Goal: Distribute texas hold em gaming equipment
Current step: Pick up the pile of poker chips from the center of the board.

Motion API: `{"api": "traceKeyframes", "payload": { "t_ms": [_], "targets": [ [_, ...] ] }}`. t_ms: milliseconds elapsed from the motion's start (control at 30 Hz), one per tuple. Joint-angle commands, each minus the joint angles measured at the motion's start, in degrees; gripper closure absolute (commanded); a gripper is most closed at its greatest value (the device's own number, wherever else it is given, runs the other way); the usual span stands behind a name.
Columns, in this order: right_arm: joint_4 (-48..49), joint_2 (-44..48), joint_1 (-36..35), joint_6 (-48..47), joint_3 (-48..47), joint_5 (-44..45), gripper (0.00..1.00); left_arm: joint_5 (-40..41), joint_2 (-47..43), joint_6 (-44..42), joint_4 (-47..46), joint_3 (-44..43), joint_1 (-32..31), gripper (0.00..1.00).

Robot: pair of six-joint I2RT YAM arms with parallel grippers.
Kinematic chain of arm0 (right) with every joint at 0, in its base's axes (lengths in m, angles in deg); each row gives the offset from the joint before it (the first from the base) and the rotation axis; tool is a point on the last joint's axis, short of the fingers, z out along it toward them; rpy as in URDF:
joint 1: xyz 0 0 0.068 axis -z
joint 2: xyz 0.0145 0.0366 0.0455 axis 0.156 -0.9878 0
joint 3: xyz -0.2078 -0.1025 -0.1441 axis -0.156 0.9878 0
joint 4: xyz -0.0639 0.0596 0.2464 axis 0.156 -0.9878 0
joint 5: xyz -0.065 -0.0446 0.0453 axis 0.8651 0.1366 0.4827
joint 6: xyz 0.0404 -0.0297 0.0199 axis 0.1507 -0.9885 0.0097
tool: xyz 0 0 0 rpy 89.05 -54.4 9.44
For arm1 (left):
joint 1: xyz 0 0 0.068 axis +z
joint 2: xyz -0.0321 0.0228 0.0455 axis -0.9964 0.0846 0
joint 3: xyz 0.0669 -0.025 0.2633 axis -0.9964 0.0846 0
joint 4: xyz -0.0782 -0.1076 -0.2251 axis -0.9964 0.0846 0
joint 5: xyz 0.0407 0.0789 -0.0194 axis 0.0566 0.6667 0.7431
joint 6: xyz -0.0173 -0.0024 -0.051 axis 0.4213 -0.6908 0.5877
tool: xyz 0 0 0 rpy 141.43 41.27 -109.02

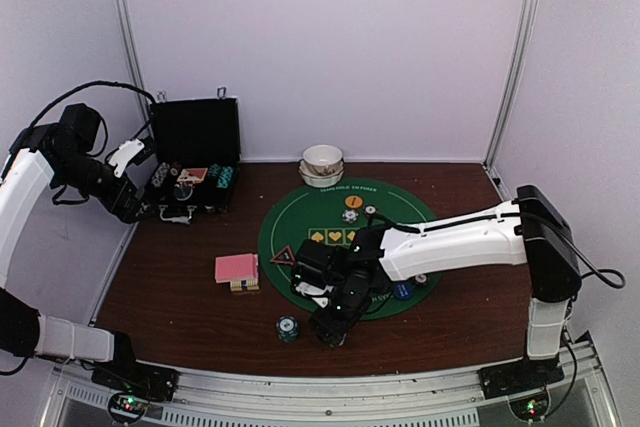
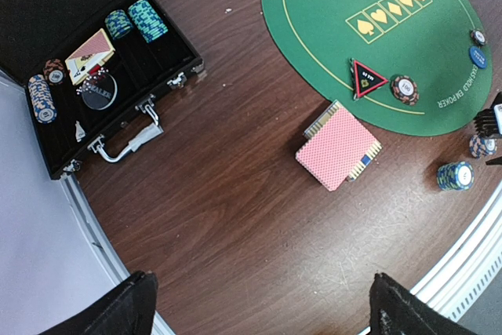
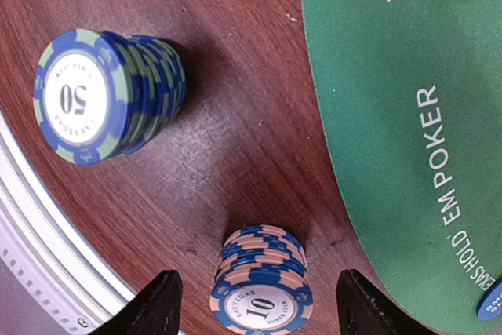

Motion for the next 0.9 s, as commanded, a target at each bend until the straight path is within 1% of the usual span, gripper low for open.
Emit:
{"api": "traceKeyframes", "payload": {
  "t_ms": [0, 267, 567, 733, 800, 867],
  "targets": [
    [0.31, -0.86, -0.52, -0.46, 0.12, -0.38, 0.31, -0.34, -0.31, -0.82, 0.09, -1.79, 0.42, 0.03],
    [0.23, -1.12, -0.55, -0.46, -0.06, -0.59, 0.42, -0.21, -0.36, -0.83, 0.08, -1.88, 0.41, 0.02],
    [-0.39, -1.74, -0.57, -1.05, -0.41, -1.53, 0.43, -0.19, -0.43, -0.82, 0.12, -1.97, 0.40, 0.03],
    [-0.66, -2.01, -0.63, -1.16, -0.62, -1.93, 0.50, -0.12, -0.51, -1.00, 0.12, -1.71, 0.46, 0.02],
    [-0.87, -1.95, -0.63, -1.24, -0.75, -1.86, 0.55, -0.18, -0.46, -1.00, 0.08, -1.69, 0.39, 0.02],
    [-1.01, -1.69, -0.58, -1.23, -0.99, -1.65, 0.58, -0.18, -0.52, -0.99, 0.10, -1.71, 0.46, 0.02]
  ]
}}
